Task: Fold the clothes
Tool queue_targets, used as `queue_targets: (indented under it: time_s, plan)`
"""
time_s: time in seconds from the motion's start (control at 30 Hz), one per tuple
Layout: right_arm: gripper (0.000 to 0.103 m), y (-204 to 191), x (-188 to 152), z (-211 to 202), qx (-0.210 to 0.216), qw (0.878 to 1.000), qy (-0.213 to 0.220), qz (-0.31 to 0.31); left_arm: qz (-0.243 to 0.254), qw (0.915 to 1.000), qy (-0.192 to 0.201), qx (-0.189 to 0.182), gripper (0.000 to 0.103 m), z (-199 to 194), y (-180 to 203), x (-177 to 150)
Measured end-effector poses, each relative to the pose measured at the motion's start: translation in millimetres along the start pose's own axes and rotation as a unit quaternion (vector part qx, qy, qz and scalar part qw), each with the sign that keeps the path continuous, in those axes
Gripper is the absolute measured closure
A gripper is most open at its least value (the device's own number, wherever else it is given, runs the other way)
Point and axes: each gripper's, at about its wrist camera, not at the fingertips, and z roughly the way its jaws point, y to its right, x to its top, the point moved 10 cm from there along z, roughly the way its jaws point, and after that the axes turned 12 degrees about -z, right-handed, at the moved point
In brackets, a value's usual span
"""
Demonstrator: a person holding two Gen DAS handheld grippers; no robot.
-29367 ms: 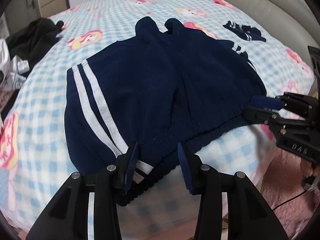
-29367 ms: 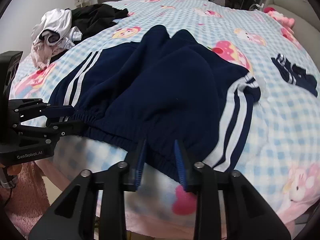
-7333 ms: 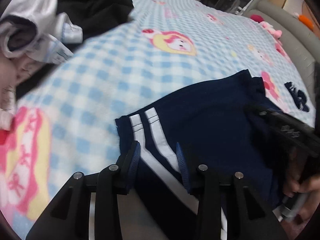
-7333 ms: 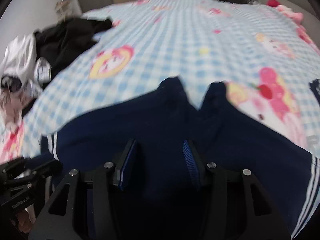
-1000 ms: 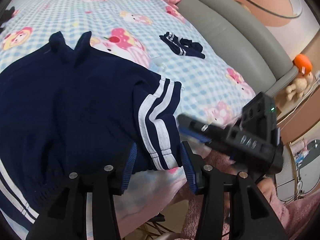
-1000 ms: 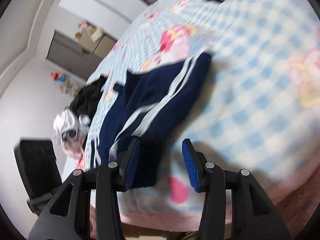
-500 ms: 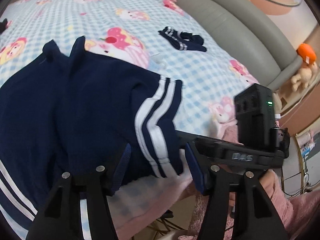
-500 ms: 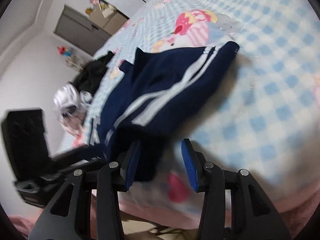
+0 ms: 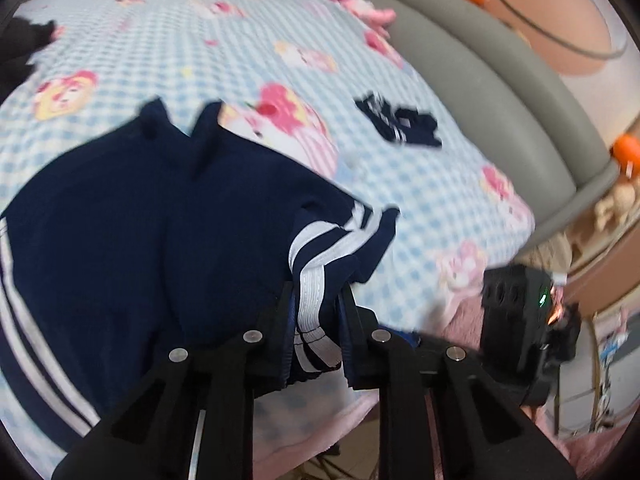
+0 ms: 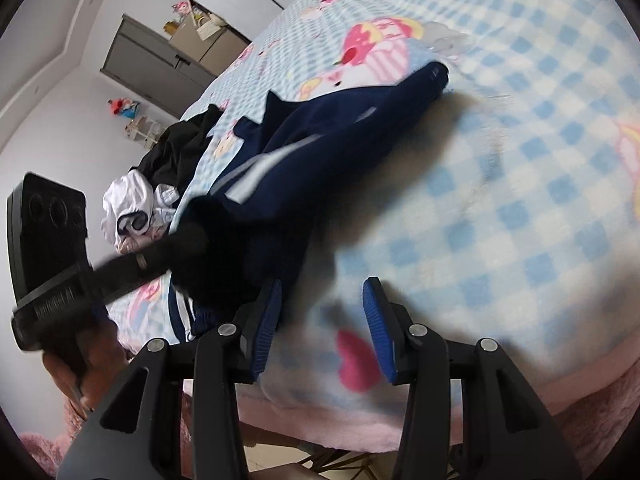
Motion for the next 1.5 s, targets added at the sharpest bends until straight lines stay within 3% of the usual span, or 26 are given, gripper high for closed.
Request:
queue_targets:
  time_s: [0.17, 0.43, 0.67, 0.9, 1.13, 1.3, 1.37, 1.43, 1.47, 1.5]
  plan:
    - [0.058, -13, 2, 7, 0.003, 0.999, -0.023, -0.025, -0.019, 0.9993, 0.021, 0.023, 0.083, -24, -29, 3]
    - [0.058, -12, 17, 23, -0.044, 0.996, -0.048, -0.052, -0.06, 0.9968, 0.044, 0.031, 0.083, -53, -78, -4]
    - [0.058, -17, 33, 40, -0.066, 0.994, -0.06, -0.07, -0.1, 0.9938, 0.03, 0.04, 0.083, -52, -120, -25]
    - [0.058, -50, 56, 50, -0.067, 0.99, -0.054, -0.116, -0.117, 0.9923, 0.037, 0.018, 0.082, -47, -133, -37]
    - [0.058, -71, 31, 67, -0.051, 0.987, -0.079, -0.13, -0.12, 0.9918, 0.04, -0.011, 0.078, -55, -135, -32]
    - [0.058, -74, 33, 76, -0.058, 0.985, -0.087, -0.135, -0.086, 0.9956, 0.031, 0.016, 0.074, -47, -125, -24]
    - [0.058, -79, 32, 82, -0.058, 0.984, -0.094, -0.14, -0.075, 0.9966, 0.019, 0.027, 0.062, -39, -122, -25]
    - [0.058, -88, 31, 84, -0.057, 0.981, -0.095, -0.156, -0.07, 0.9964, 0.019, 0.043, 0.068, -33, -122, -26]
    - [0.058, -92, 30, 84, -0.061, 0.98, -0.094, -0.168, -0.068, 0.9958, 0.023, 0.056, 0.084, -31, -124, -27]
    - [0.058, -95, 29, 84, -0.066, 0.977, -0.093, -0.178, -0.068, 0.9951, 0.027, 0.067, 0.084, -31, -126, -28]
